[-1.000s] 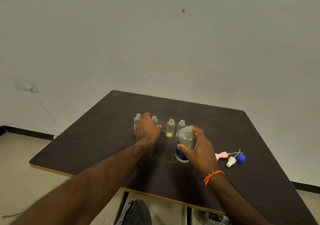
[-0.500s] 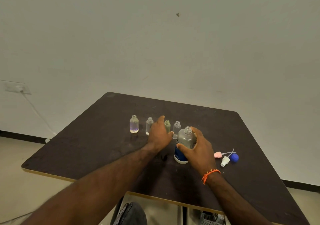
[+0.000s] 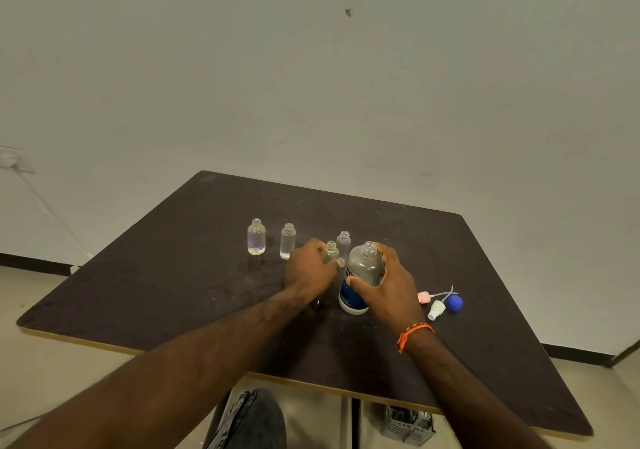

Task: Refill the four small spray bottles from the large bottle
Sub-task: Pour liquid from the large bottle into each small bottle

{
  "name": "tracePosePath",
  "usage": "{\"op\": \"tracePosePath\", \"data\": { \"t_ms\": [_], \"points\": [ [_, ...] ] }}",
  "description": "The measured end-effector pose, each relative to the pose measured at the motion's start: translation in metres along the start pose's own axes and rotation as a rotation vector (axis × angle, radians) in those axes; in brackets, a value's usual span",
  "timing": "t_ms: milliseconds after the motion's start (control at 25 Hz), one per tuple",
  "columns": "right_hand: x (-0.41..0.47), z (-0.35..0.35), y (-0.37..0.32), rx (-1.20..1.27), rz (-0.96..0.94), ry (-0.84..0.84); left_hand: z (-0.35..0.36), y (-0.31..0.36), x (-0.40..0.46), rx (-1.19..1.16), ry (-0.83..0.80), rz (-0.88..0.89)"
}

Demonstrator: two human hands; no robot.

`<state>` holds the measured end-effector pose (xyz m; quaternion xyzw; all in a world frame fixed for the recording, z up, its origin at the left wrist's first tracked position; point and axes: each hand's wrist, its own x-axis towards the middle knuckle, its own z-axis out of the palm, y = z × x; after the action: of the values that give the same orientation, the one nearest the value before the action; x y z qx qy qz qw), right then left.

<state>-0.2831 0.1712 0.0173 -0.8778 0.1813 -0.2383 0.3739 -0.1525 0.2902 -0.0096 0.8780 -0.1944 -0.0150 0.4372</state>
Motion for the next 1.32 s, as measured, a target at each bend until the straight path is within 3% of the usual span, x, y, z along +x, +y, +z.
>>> {"op": "tracePosePath", "data": {
  "t_ms": [240,480,800,1320],
  "points": [
    [-0.005,0.004,-0.006,0.064,-0.048,-0.002,-0.039,-0.029,-0.043,0.069,-0.074,0.189],
    [-0.002,0.006,-0.02,-0.357,-0.332,-0.136,-0.06,-0.047,-0.049,0.09,-0.094,0.265],
    [-0.001,0.008,-0.03,-0.82,-0.37,-0.178,-0.059,-0.047,-0.05,0.167,-0.06,0.332],
    [-0.001,0.006,-0.032,-0.954,-0.436,-0.184,-0.057,-0.048,-0.05,0.179,-0.049,0.347]
  ]
}}
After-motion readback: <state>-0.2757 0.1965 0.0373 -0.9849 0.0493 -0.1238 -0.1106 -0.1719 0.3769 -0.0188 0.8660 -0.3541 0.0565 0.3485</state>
